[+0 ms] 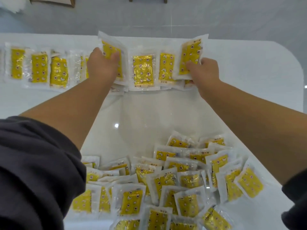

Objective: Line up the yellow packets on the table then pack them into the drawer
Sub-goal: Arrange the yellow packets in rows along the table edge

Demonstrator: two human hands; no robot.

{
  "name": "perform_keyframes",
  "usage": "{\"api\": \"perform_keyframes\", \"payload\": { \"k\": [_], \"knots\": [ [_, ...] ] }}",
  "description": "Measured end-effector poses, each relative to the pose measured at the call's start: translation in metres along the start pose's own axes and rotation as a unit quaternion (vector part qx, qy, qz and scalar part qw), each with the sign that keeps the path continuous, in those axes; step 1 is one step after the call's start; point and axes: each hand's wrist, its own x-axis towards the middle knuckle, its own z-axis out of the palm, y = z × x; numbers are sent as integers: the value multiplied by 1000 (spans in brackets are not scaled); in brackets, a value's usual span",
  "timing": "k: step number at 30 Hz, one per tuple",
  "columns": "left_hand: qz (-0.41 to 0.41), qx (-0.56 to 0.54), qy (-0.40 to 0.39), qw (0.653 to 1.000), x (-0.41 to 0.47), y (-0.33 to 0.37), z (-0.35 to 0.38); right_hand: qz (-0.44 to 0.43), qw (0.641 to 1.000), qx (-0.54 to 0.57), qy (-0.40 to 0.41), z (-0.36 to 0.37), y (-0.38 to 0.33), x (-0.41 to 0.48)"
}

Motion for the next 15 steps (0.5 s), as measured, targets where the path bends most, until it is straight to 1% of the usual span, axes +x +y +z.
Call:
{"api": "perform_keyframes", "payload": {
  "k": [2,4,7,9,10,11,13,15],
  "knots": [
    [-7,13,15,1000,0,-7,-9,-14,1000,-24,8,-9,2,0],
    [-20,21,8,1000,1,-15,-16,-25,998,-57,14,-17,8,2],
    [-29,96,-12,995,2,-26,-21,-36,985,-170,22,-26,18,1],
    [-37,153,-2,988,1,-33,-22,-45,967,-250,30,-27,25,-1],
    [-37,158,7,987,-4,-36,-23,-47,955,-291,38,-27,28,-4],
    [-32,151,14,988,-10,-39,-24,-45,944,-324,45,-28,29,-9],
    [7,135,19,991,-31,-46,-26,-56,931,-359,48,-31,33,-22],
    [63,123,-10,990,-63,-55,-26,-90,927,-364,22,-35,40,-42]
  ]
}}
